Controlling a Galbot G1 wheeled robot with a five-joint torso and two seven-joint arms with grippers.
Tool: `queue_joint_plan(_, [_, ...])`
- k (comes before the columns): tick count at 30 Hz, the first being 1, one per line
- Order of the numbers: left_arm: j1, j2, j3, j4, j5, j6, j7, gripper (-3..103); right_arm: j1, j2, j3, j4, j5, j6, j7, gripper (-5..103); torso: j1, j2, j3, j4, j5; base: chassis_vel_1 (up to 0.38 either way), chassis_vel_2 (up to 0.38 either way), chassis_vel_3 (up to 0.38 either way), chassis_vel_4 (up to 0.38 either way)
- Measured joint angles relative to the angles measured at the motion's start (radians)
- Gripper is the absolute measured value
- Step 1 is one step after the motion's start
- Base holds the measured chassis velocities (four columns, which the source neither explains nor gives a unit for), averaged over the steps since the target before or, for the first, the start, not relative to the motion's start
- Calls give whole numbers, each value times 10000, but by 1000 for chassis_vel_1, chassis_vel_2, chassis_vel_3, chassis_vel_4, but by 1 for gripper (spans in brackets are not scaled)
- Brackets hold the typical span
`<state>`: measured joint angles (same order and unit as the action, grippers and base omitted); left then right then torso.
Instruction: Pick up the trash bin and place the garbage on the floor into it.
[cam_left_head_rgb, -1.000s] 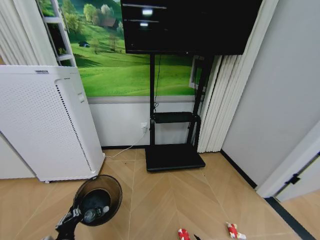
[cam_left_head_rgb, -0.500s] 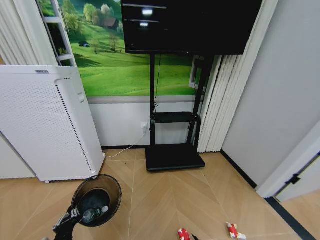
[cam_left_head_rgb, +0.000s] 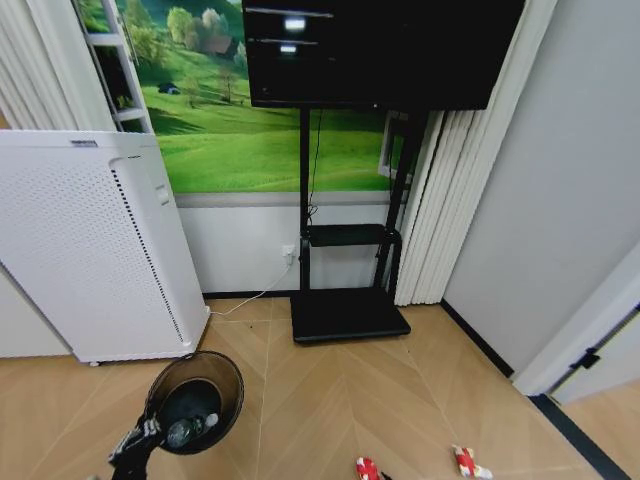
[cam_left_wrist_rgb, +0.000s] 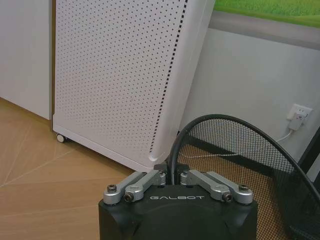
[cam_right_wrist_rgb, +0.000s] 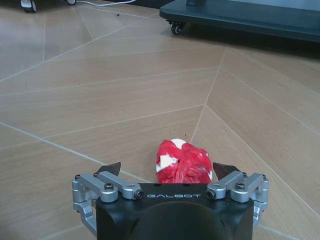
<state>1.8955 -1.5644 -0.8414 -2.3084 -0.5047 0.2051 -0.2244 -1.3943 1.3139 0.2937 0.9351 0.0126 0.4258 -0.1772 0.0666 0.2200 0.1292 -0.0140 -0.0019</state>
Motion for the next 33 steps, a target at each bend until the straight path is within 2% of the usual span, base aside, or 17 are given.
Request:
queue_joint_plan(10, [50,29,-47,-117,-55,-1,1,7,318,90,-117,-412,-12,64,51,100,0,0,0,-6,23,0,0,0,0])
queue_joint_plan(12, [52,25,-42,-137,-58,-1,0,7,361,96,-119,-488,-11,97,52,103,-1,0,0,-6,26,0,0,0,0])
queue_joint_plan(14, [53,20,-20,-180,-63,-1,0,7,408,105,-109,-577,-57,168,53,94,0,0,0,-7,28,0,0,0,0])
queue_joint_plan(17, [51,19,-4,-218,-80,2,-7,7,434,124,-63,-621,-144,238,55,89,0,0,1,-10,28,0,0,0,0])
queue_joint_plan(19, [61,18,5,-288,-116,15,-24,7,441,129,-48,-621,-199,282,56,79,0,-1,1,-10,27,0,0,0,0])
queue_joint_plan(20, [61,18,5,-288,-116,15,-24,7,441,129,-48,-621,-199,282,56,79,0,-1,1,-10,27,0,0,0,0])
queue_joint_plan(22, [85,19,5,-336,-147,25,-29,7,440,131,-44,-580,-212,295,55,68,0,-1,1,-8,26,0,0,0,0])
queue_joint_plan(23, [85,19,5,-336,-147,25,-29,7,440,131,-44,-580,-212,295,55,68,0,-1,1,-8,26,0,0,0,0])
queue_joint_plan(25, [110,19,2,-353,-164,26,-30,7,418,131,-33,-521,-210,309,53,57,0,-1,1,-6,26,0,0,0,0])
queue_joint_plan(29, [131,16,1,-374,-167,27,-31,7,400,122,-17,-490,-201,339,43,51,0,0,1,-7,25,0,0,0,0])
queue_joint_plan(31, [147,14,0,-396,-170,27,-30,7,385,111,2,-495,-207,369,17,41,0,-1,1,-5,27,0,0,0,0])
queue_joint_plan(33, [148,14,0,-396,-170,27,-29,7,381,109,8,-497,-208,382,11,41,0,-1,1,-6,26,0,0,0,0])
